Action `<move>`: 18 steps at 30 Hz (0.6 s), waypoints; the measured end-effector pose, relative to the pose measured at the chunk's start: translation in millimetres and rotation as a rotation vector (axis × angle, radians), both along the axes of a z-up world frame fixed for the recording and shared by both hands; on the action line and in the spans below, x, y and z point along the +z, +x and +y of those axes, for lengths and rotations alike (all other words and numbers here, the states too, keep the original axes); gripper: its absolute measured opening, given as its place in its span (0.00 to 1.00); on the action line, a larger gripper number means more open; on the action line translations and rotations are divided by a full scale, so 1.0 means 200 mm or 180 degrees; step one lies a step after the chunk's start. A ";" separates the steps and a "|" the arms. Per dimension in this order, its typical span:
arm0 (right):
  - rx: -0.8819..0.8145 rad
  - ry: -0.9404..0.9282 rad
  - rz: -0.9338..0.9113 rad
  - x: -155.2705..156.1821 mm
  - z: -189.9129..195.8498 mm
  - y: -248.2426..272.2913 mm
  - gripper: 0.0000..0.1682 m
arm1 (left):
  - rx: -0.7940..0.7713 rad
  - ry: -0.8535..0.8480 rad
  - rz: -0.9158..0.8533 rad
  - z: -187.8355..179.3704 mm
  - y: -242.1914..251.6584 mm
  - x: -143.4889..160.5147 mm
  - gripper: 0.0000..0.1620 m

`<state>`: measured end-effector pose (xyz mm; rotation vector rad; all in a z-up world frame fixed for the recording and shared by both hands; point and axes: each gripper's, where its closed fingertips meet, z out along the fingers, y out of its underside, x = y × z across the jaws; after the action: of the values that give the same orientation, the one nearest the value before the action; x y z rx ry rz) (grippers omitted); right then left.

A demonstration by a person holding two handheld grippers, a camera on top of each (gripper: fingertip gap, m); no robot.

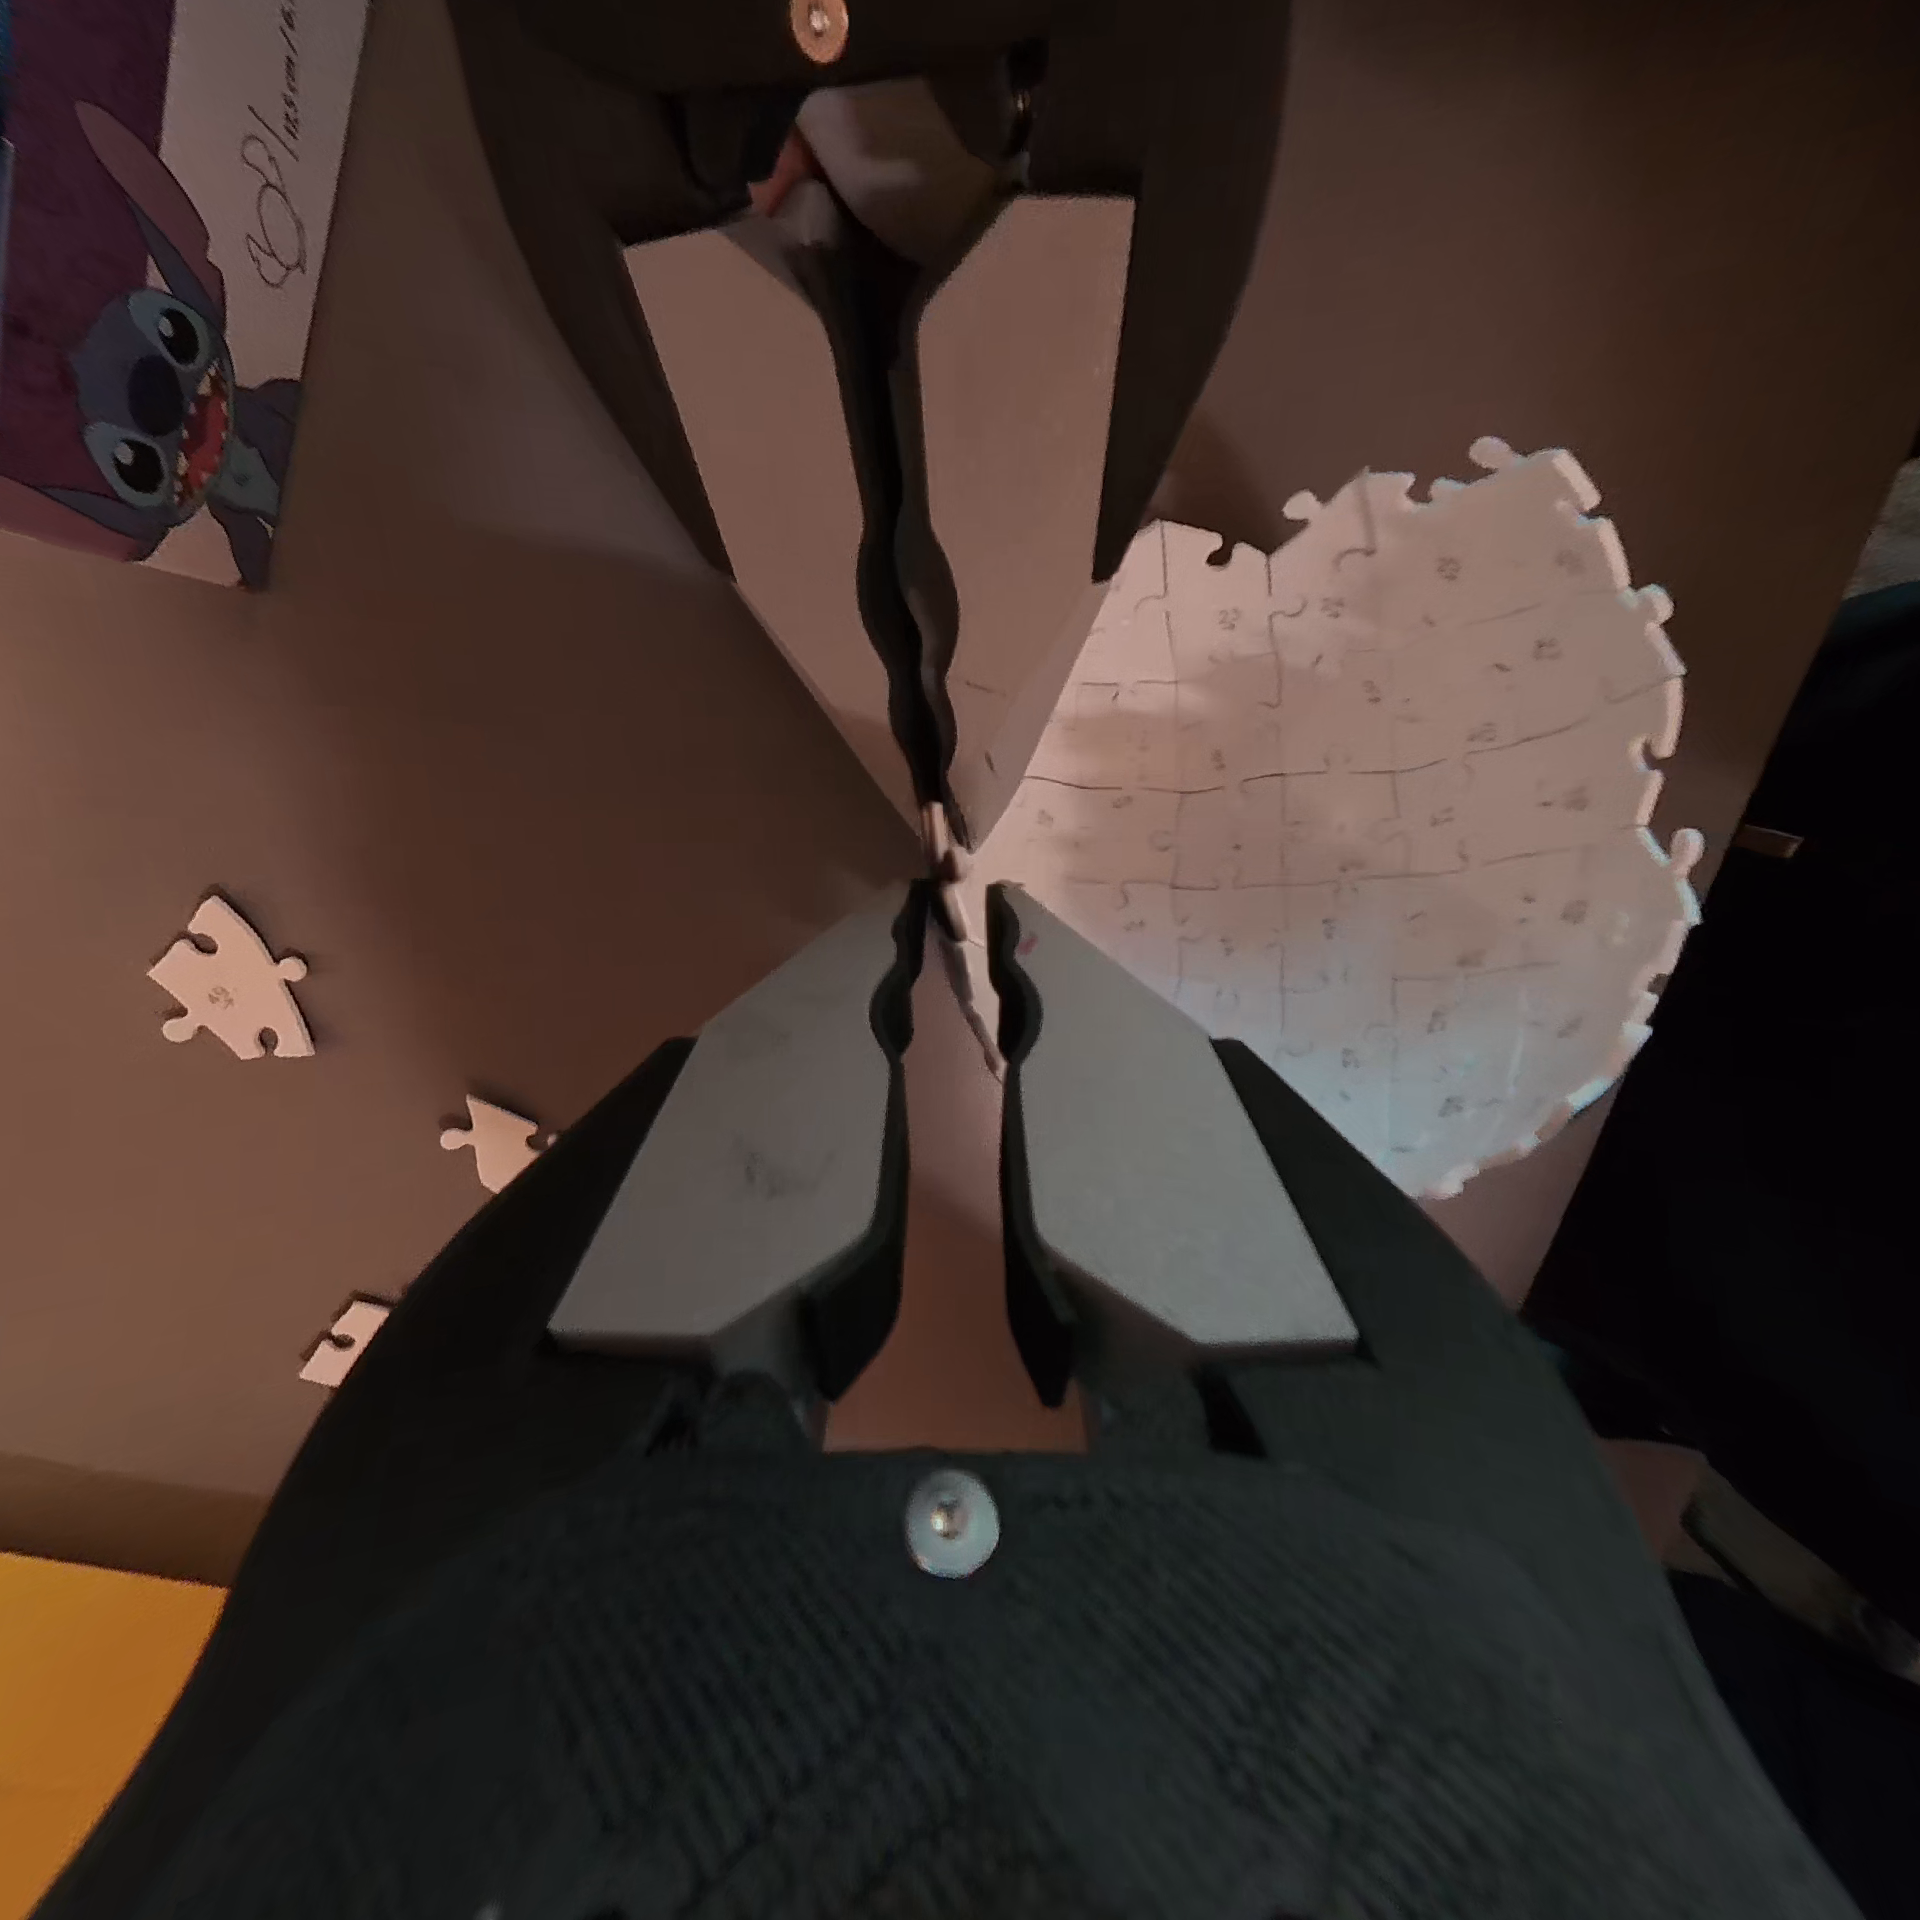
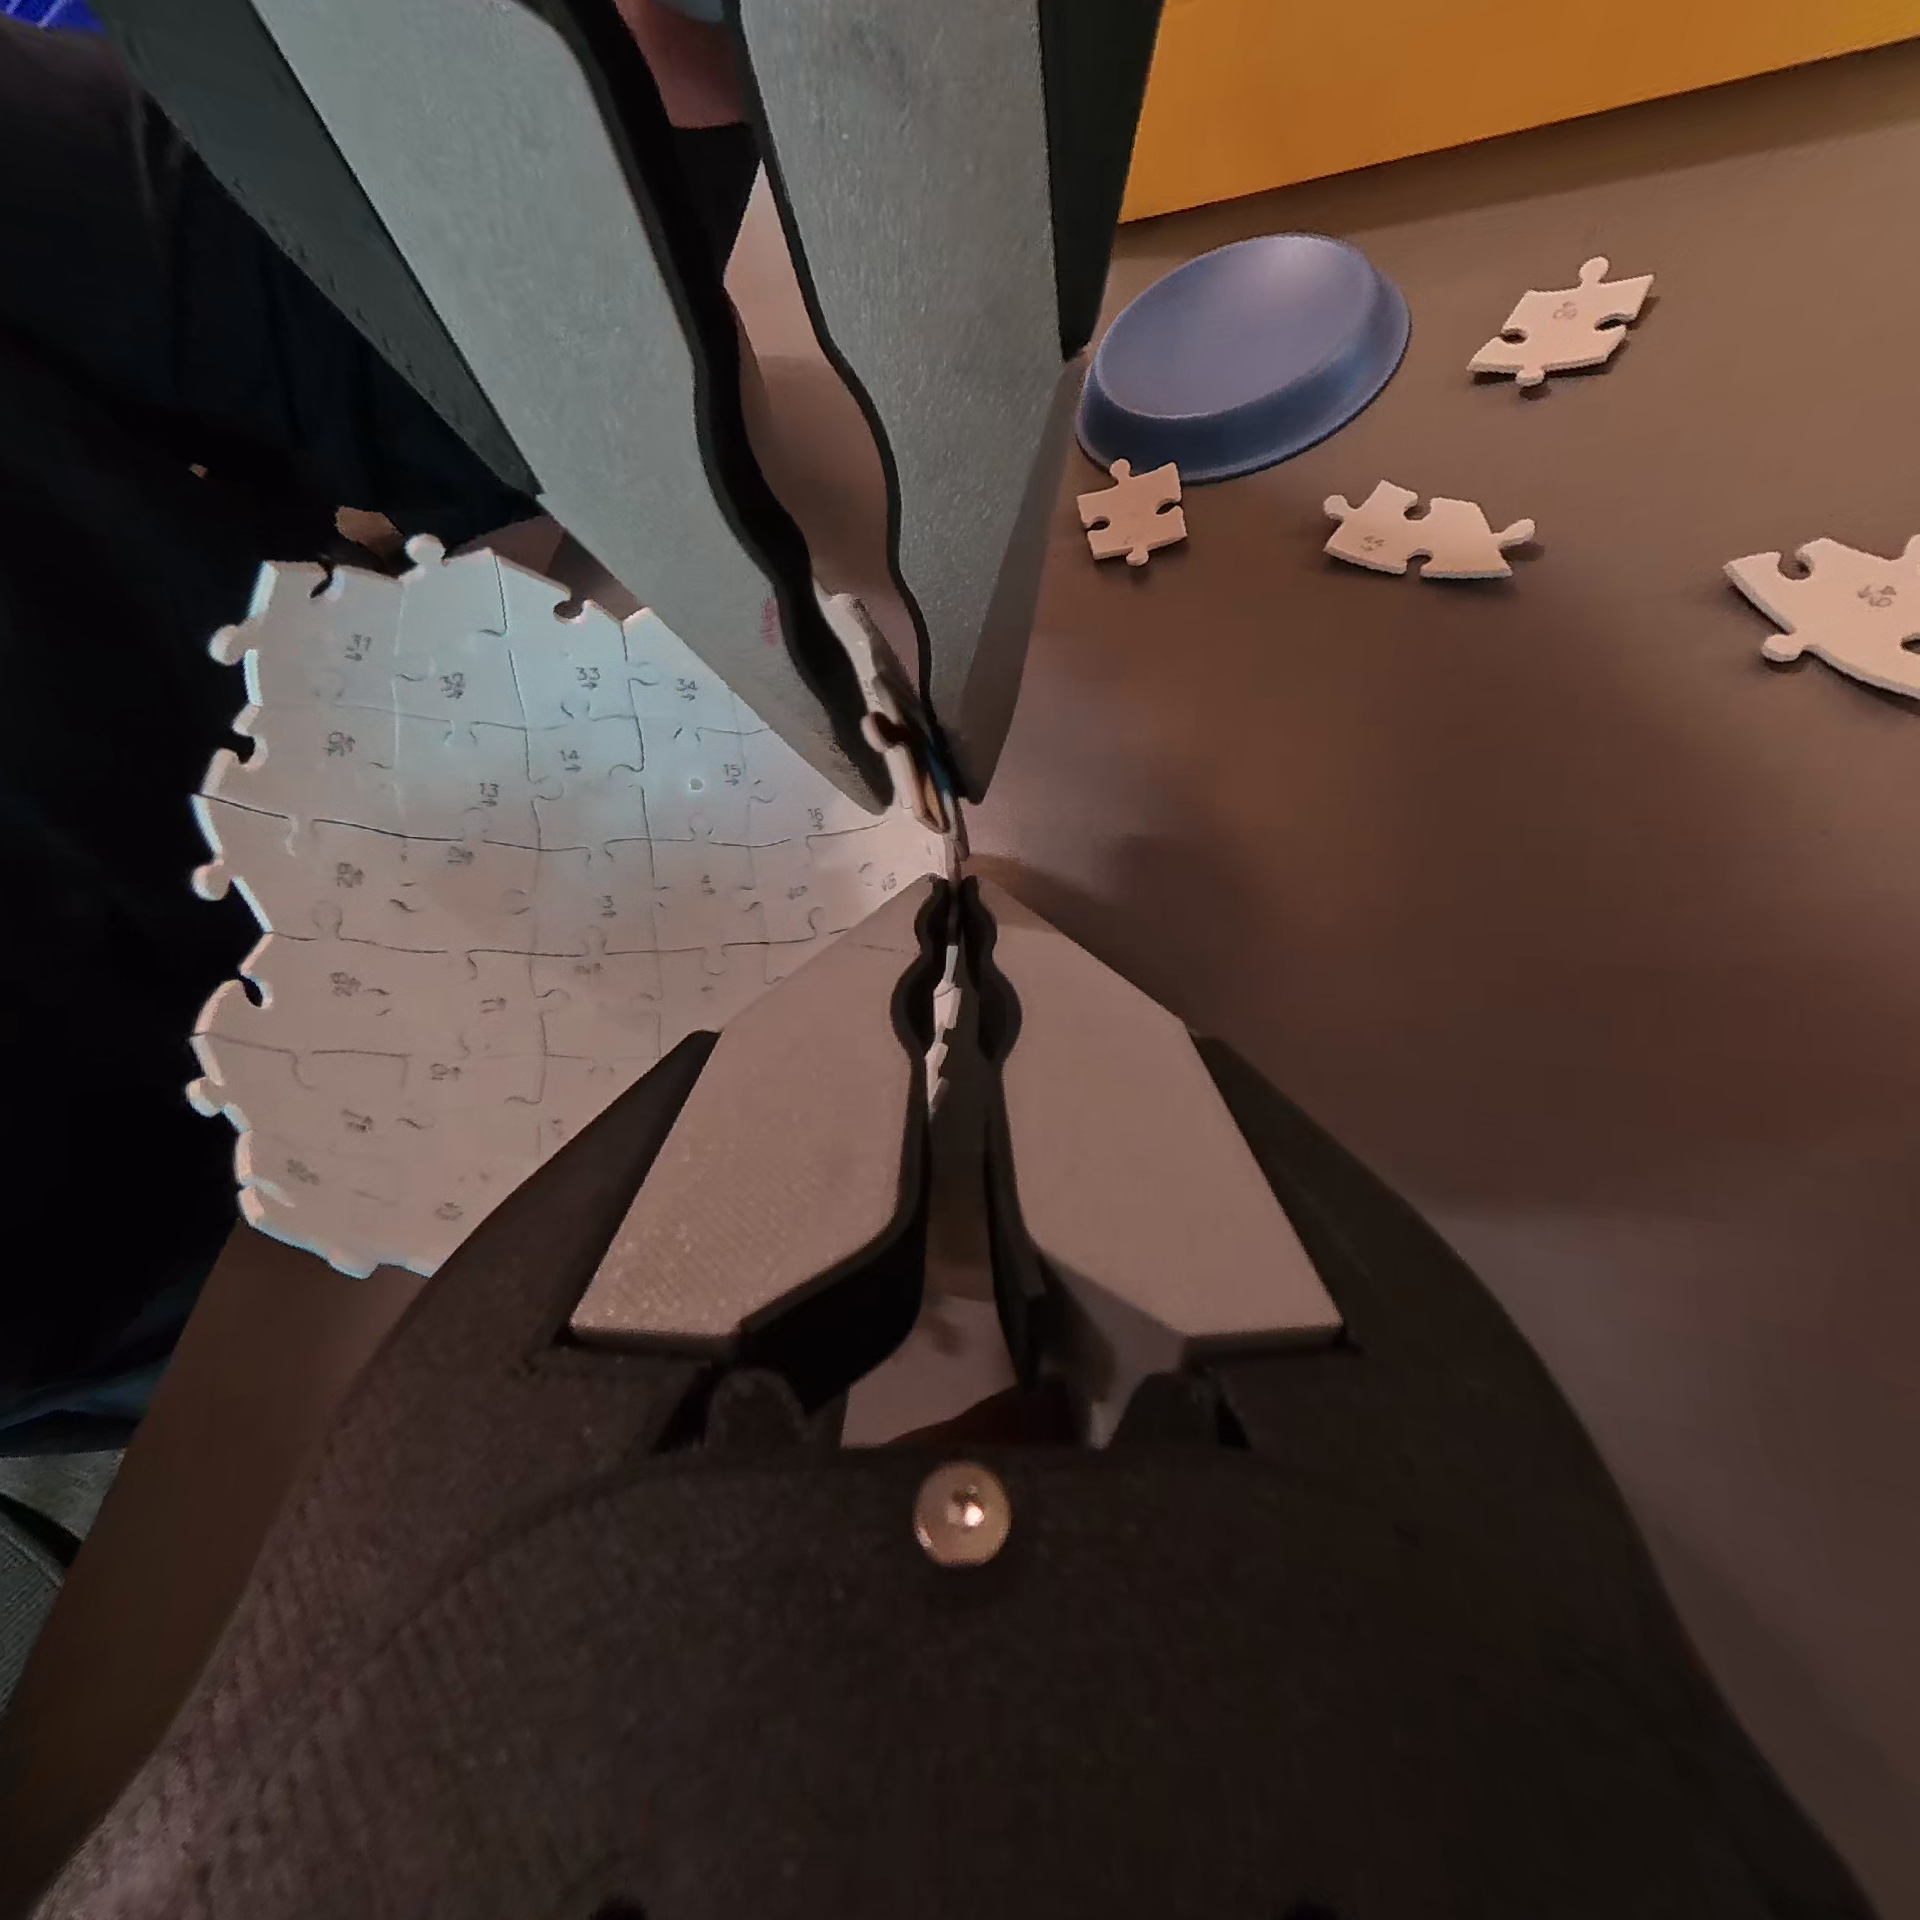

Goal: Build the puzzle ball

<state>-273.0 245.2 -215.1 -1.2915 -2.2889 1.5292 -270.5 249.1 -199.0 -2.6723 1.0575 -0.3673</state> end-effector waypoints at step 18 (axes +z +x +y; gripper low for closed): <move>-0.0023 0.0035 0.0004 -0.01 -0.01 -0.01 0.01 | -0.0054 -0.0018 0.0033 0.01 -0.01 -0.03 0.01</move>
<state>-274.8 242.6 -217.6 -1.2944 -2.2860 1.5125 -271.5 251.6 -204.9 -2.6744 1.0845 -0.3608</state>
